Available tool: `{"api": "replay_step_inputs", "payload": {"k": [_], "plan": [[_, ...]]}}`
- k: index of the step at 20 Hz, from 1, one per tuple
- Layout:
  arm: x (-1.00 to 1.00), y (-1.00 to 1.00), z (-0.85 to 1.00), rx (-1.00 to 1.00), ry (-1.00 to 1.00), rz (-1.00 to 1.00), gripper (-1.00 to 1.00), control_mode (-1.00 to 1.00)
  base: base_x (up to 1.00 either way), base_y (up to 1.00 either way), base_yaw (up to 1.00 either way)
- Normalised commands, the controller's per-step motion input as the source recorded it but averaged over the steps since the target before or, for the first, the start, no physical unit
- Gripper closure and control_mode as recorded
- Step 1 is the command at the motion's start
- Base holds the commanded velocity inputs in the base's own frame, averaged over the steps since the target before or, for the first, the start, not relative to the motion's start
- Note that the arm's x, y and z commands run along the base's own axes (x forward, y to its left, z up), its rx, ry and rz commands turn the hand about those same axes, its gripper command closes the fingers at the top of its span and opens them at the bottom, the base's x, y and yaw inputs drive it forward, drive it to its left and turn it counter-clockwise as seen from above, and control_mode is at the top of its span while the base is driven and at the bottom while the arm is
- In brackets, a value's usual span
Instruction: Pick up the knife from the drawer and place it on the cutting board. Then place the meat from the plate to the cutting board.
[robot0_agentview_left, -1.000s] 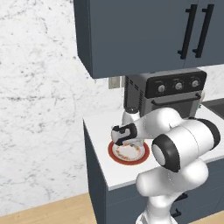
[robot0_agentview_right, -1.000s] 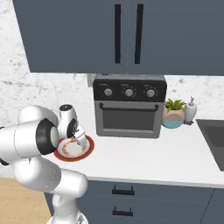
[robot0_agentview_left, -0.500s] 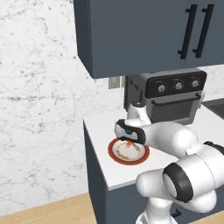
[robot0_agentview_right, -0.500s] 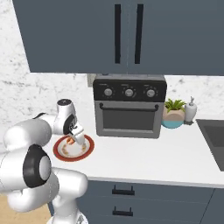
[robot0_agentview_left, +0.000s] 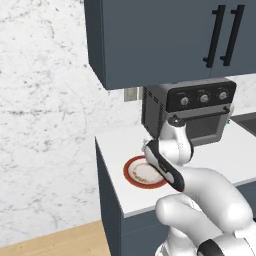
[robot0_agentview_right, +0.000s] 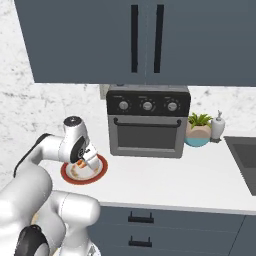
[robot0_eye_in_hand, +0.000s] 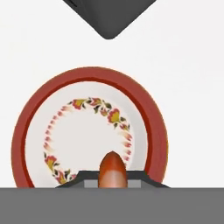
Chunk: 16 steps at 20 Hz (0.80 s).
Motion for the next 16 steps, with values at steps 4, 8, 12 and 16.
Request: {"api": "replay_step_inputs", "payload": {"k": [4, 8, 12, 16], "plan": [[-0.33, -0.16, 0.42, 0.00, -0.10, 0.00, 1.00, -1.00, 0.00, 0.00, 0.00], [-0.19, -0.10, 0.66, 0.00, -0.02, -0.02, 1.00, -1.00, 0.00, 0.00, 0.00], [-0.08, -0.01, 0.72, 0.00, 0.00, 0.00, 1.00, -1.00, 0.00, 0.00, 0.00], [-0.35, -0.03, 0.33, 0.00, 0.00, 0.00, 1.00, -1.00, 0.00, 0.00, 0.00]]}}
